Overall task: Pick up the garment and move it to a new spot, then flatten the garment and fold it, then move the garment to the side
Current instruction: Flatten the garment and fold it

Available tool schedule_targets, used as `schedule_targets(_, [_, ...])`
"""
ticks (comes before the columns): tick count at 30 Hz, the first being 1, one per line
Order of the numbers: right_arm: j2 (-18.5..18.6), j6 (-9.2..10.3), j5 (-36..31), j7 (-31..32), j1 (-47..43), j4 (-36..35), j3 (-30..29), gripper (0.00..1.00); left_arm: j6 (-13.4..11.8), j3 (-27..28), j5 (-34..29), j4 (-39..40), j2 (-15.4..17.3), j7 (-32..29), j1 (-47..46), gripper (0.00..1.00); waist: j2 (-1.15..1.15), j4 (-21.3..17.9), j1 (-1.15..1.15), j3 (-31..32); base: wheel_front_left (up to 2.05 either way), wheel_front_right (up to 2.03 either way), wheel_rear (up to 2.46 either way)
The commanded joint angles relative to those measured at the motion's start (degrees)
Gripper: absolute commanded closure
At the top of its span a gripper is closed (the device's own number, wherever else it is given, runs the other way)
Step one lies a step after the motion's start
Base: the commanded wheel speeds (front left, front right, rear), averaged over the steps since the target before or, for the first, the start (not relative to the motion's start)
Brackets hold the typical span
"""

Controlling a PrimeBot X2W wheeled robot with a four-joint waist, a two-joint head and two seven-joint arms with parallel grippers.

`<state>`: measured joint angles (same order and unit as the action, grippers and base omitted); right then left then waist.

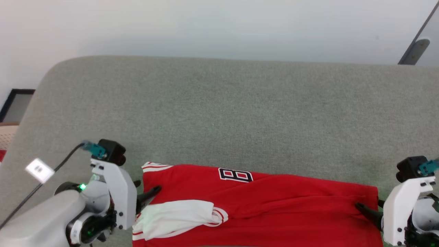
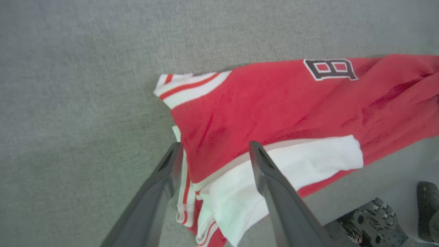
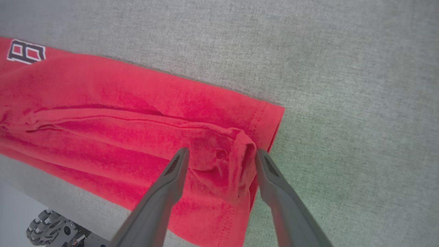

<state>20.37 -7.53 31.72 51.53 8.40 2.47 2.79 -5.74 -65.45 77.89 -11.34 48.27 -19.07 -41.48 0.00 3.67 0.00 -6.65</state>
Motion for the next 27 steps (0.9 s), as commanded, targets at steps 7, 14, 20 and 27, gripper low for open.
schedule_targets(7, [-1.62, 0.09, -0.02, -1.25, -3.56, -1.05, -3.55, 0.0, 0.19, 2.46, -4.48, 0.41, 1.24, 15.3, 5.43, 0.0, 0.0, 1.65, 0.0, 2.45, 0.0, 0.0, 0.0])
schedule_targets(14, [-2.78, 0.09, -0.61, -0.93, -5.64, -1.11, -6.66, 0.0, -2.81, 5.69, -7.05, -1.2, 1.21, 30.83, 11.04, 0.0, 0.0, 2.99, 0.0, 3.04, 0.0, 0.0, 0.0])
schedule_targets(20, [-3.21, 0.09, -2.3, -0.26, -5.52, 0.37, -9.04, 0.0, -4.76, 13.78, -10.44, -2.21, -1.04, 34.23, 15.55, 0.0, 0.0, 4.45, 0.0, 2.93, 0.0, 0.0, 0.0])
schedule_targets(27, [-3.24, 0.09, -3.62, 1.36, -4.57, 3.72, -10.16, 0.0, -2.52, 31.81, -20.92, -1.78, -7.52, 34.26, 25.92, 0.0, 0.0, 6.18, 0.0, 2.48, 0.0, 0.0, 0.0])
